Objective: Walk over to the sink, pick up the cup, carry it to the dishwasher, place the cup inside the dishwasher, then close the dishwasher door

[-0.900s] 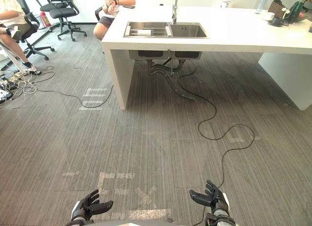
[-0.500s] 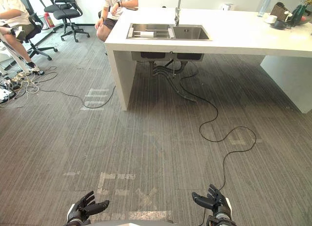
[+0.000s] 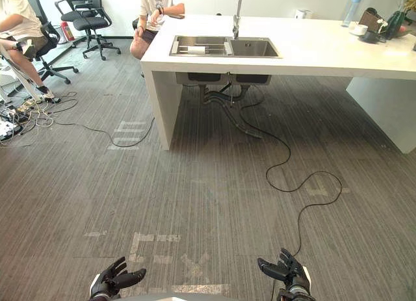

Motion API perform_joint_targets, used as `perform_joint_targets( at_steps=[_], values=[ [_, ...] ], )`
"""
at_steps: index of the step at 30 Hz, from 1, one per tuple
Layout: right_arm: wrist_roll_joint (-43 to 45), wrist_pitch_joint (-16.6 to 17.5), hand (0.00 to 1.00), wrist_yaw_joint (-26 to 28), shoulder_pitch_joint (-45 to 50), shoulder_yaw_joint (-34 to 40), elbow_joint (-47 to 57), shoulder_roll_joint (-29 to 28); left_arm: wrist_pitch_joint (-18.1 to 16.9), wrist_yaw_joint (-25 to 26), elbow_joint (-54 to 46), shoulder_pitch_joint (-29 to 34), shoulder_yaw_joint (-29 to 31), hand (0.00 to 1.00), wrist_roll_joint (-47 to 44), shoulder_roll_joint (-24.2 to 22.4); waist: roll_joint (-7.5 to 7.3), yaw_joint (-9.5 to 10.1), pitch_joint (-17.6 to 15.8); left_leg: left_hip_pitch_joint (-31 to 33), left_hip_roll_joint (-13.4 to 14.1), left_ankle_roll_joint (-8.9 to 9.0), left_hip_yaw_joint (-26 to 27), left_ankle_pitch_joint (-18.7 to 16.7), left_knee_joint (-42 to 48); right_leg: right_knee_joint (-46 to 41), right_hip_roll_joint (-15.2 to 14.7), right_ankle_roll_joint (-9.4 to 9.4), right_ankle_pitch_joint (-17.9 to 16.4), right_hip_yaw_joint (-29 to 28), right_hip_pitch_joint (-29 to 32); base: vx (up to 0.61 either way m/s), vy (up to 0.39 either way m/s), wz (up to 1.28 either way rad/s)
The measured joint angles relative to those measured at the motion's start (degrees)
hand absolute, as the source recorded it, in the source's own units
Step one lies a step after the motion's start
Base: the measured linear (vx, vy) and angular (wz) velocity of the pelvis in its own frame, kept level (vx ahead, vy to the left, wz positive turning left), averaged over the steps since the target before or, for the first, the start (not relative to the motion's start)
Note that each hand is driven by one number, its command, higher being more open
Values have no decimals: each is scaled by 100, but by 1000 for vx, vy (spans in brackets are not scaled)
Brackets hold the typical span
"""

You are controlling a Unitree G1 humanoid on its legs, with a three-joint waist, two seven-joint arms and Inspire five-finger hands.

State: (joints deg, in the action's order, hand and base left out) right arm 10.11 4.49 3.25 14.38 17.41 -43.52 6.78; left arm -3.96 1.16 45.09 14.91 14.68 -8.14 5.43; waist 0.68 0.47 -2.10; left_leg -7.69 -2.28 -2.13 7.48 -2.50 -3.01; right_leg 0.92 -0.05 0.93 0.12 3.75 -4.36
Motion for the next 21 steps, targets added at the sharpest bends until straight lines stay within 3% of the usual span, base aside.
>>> perform_joint_targets(
  at_steps=[11, 14, 16, 17, 19, 20, 21],
  values=[
    [0, -1, 90, -15, -148, -1, 0, 69, -3, 46, -513, 29, -98, 90, -288, -2, 31, -11, -72, 148, -5, 7, 24, -28, -38, -25, 5, -11, -59, -46, 190, 0, 0, -2],
    [-1, -3, 90, -35, -403, 0, 0, 202, -3, 102, -843, 41, -113, 90, -431, -76, 79, 2, -257, 454, 20, -65, 145, -387, 469, -431, 4, 9, -337, -204, 502, 23, 15, -26],
    [-2, -3, 90, -92, -534, 1, 1, 321, -5, 136, -1152, 95, -195, 90, -559, -143, 108, 17, -322, 781, 26, -127, 281, -853, 1132, -1387, -73, 121, -893, -285, 1011, 121, 56, -20],
    [-2, -3, 90, -102, -540, 1, 0, 346, -7, 138, -1194, 94, -240, 90, -599, -137, 109, 13, -342, 817, 16, -130, 289, -952, 1264, -1661, -103, 186, -1037, -282, 1116, 148, 52, -17],
    [-2, -11, 90, -118, -603, -11, 1, 370, -7, 164, -1345, 75, -311, 90, -649, -142, 177, -22, -462, 708, 66, -191, 305, -1192, 1425, -3318, -154, 315, -1213, -109, 1822, 194, 33, -9],
    [-2, -12, 90, -117, -602, -25, 1, 365, -11, 172, -1381, 62, -337, 90, -652, -117, 175, -41, -508, 637, 74, -231, 292, -1205, 1429, -3733, -195, 321, -1222, -7, 2003, 334, 22, 7],
    [-2, -39, 90, -118, -580, -30, 0, 367, -14, 221, -1380, 12, -392, 90, -660, -77, 175, -77, -557, 448, 74, -216, 258, -1296, 1402, -4224, -321, 203, -1358, 249, 2211, 420, 4, 12]
  ],
)
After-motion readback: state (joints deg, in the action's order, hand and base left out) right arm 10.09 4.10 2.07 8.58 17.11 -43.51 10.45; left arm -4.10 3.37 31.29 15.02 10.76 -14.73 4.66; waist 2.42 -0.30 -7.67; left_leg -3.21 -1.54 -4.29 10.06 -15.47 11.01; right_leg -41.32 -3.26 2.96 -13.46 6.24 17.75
